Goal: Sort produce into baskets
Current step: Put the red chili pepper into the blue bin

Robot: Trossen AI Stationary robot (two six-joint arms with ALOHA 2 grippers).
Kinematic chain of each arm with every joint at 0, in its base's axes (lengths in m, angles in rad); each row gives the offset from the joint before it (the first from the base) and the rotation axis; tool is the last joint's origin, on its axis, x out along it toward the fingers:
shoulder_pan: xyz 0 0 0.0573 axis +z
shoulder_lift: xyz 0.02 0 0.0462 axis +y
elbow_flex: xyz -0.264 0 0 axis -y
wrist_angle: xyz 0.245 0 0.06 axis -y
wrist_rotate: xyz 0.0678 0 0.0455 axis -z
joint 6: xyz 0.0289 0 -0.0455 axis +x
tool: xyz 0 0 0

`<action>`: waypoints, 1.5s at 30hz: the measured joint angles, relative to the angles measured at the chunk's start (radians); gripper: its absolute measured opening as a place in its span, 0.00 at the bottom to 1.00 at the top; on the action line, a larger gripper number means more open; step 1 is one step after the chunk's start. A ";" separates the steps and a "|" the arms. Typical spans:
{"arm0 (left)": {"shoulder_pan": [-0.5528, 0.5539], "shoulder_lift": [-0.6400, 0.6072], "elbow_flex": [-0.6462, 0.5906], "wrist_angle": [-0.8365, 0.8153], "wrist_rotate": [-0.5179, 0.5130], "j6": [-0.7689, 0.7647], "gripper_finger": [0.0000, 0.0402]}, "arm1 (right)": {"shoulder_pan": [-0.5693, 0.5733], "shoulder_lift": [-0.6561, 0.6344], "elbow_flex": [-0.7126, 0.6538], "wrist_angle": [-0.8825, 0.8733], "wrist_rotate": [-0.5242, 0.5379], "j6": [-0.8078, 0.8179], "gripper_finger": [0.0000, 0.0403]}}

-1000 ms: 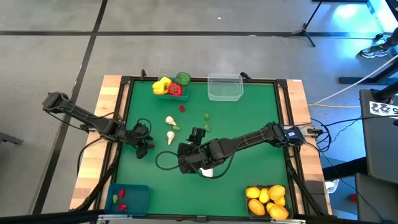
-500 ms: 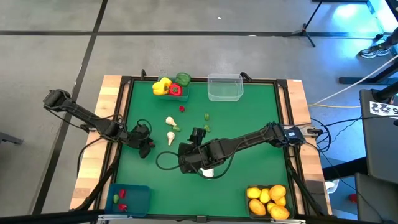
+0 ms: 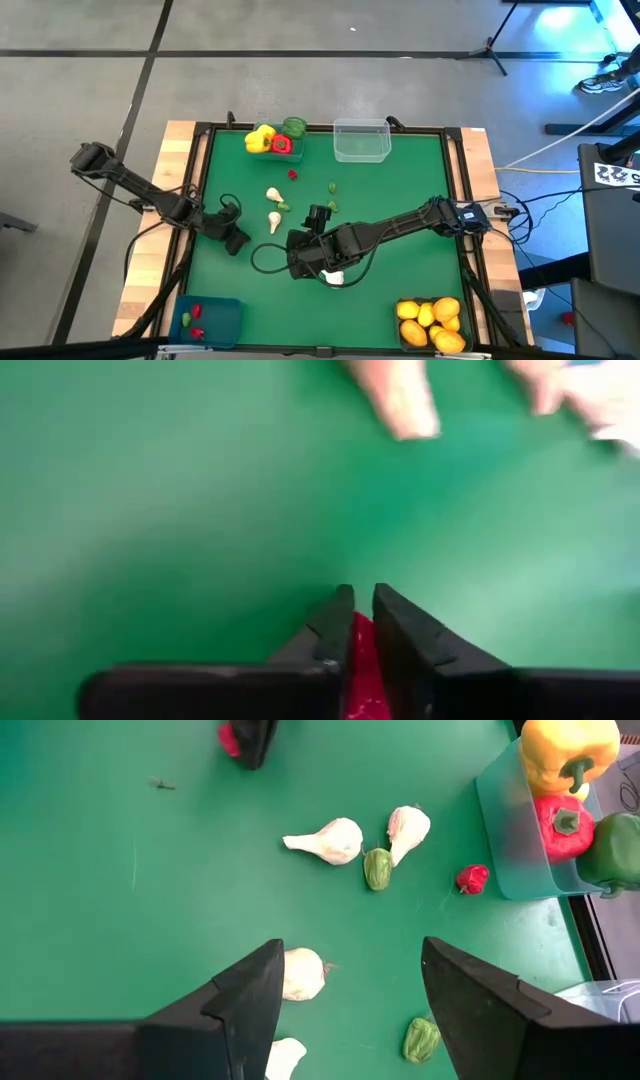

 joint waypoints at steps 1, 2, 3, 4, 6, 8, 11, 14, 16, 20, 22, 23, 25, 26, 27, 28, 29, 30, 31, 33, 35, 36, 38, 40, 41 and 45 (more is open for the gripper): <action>0.000 -0.001 0.000 0.022 -0.001 0.003 0.06 | 0.000 0.000 0.000 0.000 0.000 0.000 0.57; 0.000 -0.001 0.000 0.045 -0.005 0.005 0.04 | 0.000 0.000 0.000 0.000 0.000 0.000 0.57; 0.001 -0.001 0.000 0.067 -0.006 0.003 0.03 | 0.000 0.000 0.000 -0.001 0.000 0.000 0.57; 0.000 -0.001 0.000 0.090 -0.006 0.003 0.02 | 0.000 0.000 0.000 -0.001 0.000 0.000 0.57; 0.001 -0.001 0.000 0.162 0.007 0.012 0.01 | 0.000 0.000 0.000 -0.002 0.000 0.000 0.57; 0.000 -0.002 0.002 0.240 0.041 0.036 0.01 | 0.000 0.000 0.000 -0.005 0.000 0.000 0.57; -0.020 -0.002 0.002 0.347 0.135 0.061 0.01 | 0.000 0.000 0.000 -0.018 0.000 0.000 0.57; -0.072 -0.002 0.003 0.441 0.239 0.057 0.01 | 0.000 0.000 0.000 -0.022 -0.001 0.000 0.57; -0.133 -0.002 0.011 0.487 0.265 0.041 0.01 | 0.001 0.000 0.000 -0.022 -0.001 0.000 0.57; -0.273 0.001 0.075 0.499 0.261 0.066 0.01 | 0.001 0.000 0.000 -0.022 -0.001 0.000 0.57; -0.337 0.015 0.109 0.498 0.222 0.092 0.01 | 0.001 0.000 0.000 -0.021 -0.001 0.000 0.57; -0.367 0.024 0.126 0.497 0.196 0.110 0.01 | 0.000 0.000 0.000 -0.020 -0.001 0.000 0.57; -0.417 0.049 0.152 0.498 0.138 0.140 0.01 | 0.000 0.000 0.000 -0.020 -0.001 0.000 0.57; -0.439 0.065 0.160 0.498 0.113 0.154 0.01 | 0.000 0.000 0.000 -0.020 -0.001 0.001 0.57; -0.460 0.083 0.166 0.497 0.094 0.169 0.01 | 0.000 0.000 0.000 -0.020 -0.001 0.004 0.57; -0.479 0.102 0.172 0.496 0.078 0.182 0.01 | 0.000 0.000 0.000 -0.020 -0.001 0.009 0.57; -0.495 0.123 0.177 0.496 0.070 0.191 0.01 | 0.000 0.000 0.000 -0.020 -0.001 0.019 0.57; -0.511 0.146 0.182 0.496 0.065 0.195 0.01 | 0.000 0.000 0.000 -0.020 -0.001 0.026 0.57; -0.525 0.170 0.187 0.496 0.063 0.197 0.01 | 0.000 0.000 0.000 -0.020 -0.001 0.029 0.57; -0.557 0.220 0.197 0.494 0.062 0.198 0.01 | 0.001 0.000 0.000 -0.020 -0.011 0.034 0.57; -0.590 0.268 0.212 0.494 0.062 0.199 0.01 | 0.001 0.000 0.000 -0.020 -0.025 0.035 0.57; -0.604 0.290 0.220 0.494 0.062 0.198 0.01 | 0.001 0.000 0.000 -0.020 -0.031 0.035 0.57; -0.631 0.336 0.239 0.494 0.062 0.195 0.01 | 0.001 0.000 0.000 -0.020 -0.034 0.039 0.57; -0.655 0.371 0.260 0.494 0.062 0.195 0.01 | 0.001 0.000 0.000 -0.020 -0.034 0.047 0.57; -0.664 0.386 0.274 0.494 0.062 0.196 0.01 | 0.001 0.000 0.000 -0.020 -0.034 0.048 0.57; -0.685 0.411 0.313 0.501 0.065 0.229 0.03 | 0.000 0.000 0.000 -0.020 -0.034 0.049 0.57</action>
